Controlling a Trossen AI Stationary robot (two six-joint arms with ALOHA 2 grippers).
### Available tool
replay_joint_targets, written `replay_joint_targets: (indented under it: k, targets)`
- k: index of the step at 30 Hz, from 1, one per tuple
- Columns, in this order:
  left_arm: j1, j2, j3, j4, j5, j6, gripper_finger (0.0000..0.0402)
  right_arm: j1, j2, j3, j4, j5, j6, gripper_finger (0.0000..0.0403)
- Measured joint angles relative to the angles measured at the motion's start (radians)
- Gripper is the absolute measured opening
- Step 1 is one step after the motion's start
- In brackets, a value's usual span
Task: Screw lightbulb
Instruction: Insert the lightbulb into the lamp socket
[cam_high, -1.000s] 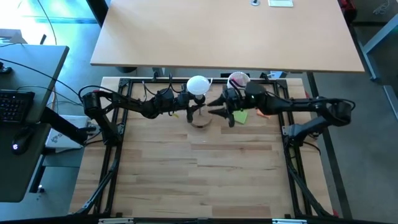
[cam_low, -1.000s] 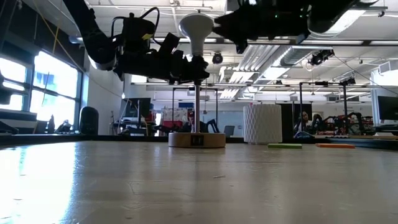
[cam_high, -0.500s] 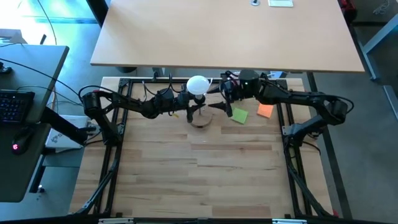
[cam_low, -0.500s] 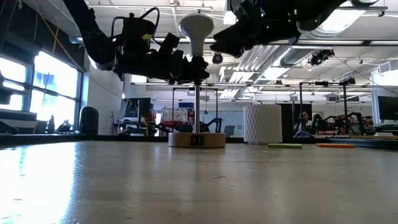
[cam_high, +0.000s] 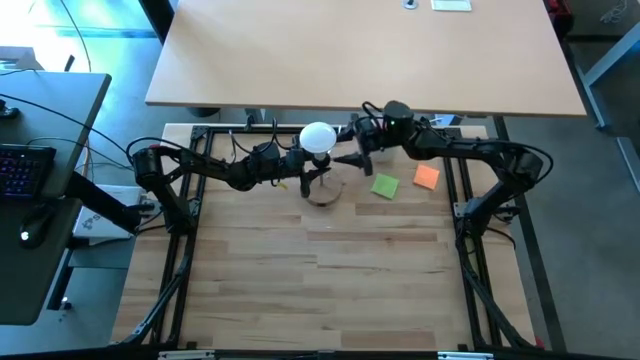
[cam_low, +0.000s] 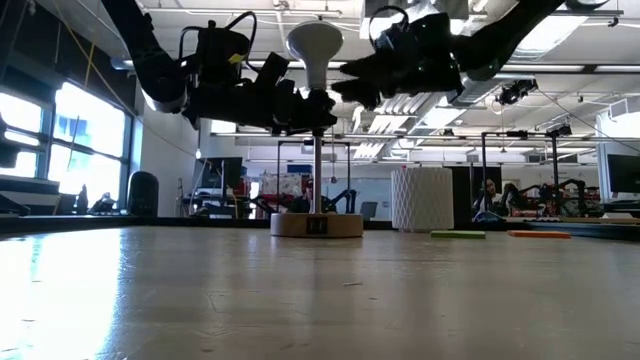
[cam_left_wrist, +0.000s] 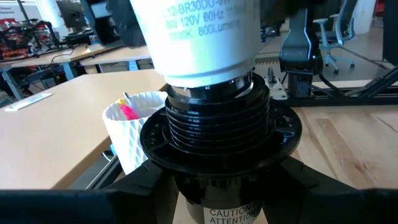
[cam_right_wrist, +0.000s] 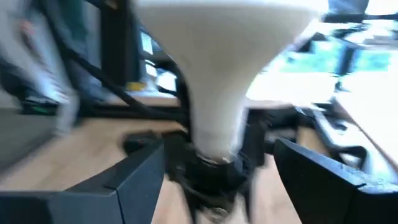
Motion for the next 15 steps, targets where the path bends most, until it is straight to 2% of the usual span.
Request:
replay_joint_targets:
  k: [2, 6, 10, 15]
  targets:
    - [0.0, 0.0, 0.0, 0.0, 0.0, 0.0, 0.0168, -0.007, 0.0, 0.001, 0.042, -0.048, 0.038, 0.0295]
    - [0.0, 0.0, 0.0, 0.005, 0.0, -0.001, 0.0168, 0.004, 0.015, 0.037, 0.044, -0.065, 0.048, 0.0295]
    - [-0.001, 0.0, -0.001, 0.007, 0.004, -0.009, 0.0168, 0.006, 0.067, 0.101, 0.029, -0.149, 0.05, 0.0295]
    - [-0.006, 0.0, 0.0, 0.006, 0.002, -0.008, 0.0168, -0.006, 0.127, 0.176, 0.017, -0.198, 0.061, 0.0295]
